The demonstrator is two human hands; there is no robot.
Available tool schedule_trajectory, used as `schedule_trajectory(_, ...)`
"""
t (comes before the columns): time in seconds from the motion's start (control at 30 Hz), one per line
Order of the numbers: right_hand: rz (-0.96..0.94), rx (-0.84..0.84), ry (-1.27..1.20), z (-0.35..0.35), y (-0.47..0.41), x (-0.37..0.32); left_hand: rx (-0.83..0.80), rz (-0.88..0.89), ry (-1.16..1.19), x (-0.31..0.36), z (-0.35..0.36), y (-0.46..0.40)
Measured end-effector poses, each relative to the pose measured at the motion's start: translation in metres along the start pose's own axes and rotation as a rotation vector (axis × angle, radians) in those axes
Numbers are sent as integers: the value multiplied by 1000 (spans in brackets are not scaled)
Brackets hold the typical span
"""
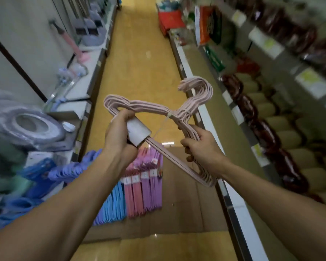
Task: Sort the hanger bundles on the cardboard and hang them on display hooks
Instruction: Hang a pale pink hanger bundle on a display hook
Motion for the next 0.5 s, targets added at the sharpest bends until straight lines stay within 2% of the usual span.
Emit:
schedule_trajectory(0.23, -151, 8, -113, -14, 22, -213, -96, 168, -25, 184, 72, 125)
schedule_trajectory(0.5, -318, -26, -66, -31, 65, -446, -158, 343, 14, 357, 138, 281)
Point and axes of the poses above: each hand's wrist, its own y-axis away from the middle knuckle, its own z-axis out of the palm, x = y × z, the point moved 9 cm from there along -y, towards the middle knuckle, and after that the axes turned 4 degrees about -z, right-handed, at the moved point
